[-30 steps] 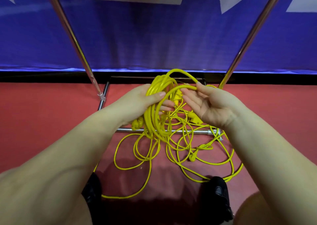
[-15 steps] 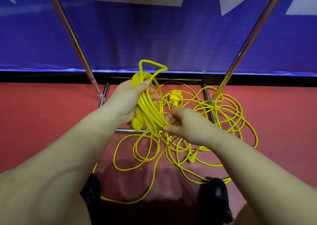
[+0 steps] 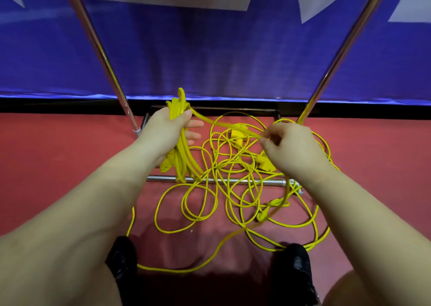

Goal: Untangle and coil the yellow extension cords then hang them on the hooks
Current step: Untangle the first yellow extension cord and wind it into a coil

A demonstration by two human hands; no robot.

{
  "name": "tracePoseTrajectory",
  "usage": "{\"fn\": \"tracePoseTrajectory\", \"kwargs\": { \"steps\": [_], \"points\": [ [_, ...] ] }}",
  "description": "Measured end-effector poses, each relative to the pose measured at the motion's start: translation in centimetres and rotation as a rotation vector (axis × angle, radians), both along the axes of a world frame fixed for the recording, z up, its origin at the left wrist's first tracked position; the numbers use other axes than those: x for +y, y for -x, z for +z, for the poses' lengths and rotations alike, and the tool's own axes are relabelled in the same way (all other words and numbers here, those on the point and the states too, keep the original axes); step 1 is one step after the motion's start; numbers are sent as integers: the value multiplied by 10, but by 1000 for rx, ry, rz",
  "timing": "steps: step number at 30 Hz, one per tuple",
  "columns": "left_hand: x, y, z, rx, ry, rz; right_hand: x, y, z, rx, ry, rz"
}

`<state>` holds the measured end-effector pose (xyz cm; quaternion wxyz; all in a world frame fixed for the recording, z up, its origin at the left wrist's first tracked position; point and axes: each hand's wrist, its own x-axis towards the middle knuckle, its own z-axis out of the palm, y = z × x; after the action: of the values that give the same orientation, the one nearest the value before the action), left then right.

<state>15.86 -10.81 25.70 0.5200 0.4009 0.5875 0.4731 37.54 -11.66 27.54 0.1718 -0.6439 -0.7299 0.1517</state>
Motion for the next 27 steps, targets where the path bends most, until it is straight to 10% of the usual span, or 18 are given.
{"fn": "tracePoseTrajectory", "kwargs": {
  "steps": [7,11,16,23,27],
  "points": [
    [-5,-5,3,28,13,-240,-11,13,11,313,442,388],
    [-17,-21,8,17,20,-461,-2,11,15,585,243,180],
    [-25,-35,15,-251,67,-431,5,3,3,247,207,18],
    [-15,-28,18,-246,61,-279,10,0,9,687,-16,19],
    [-20,-32,16,-248,126,-418,9,-5,12,552,49,210]
  ]
}}
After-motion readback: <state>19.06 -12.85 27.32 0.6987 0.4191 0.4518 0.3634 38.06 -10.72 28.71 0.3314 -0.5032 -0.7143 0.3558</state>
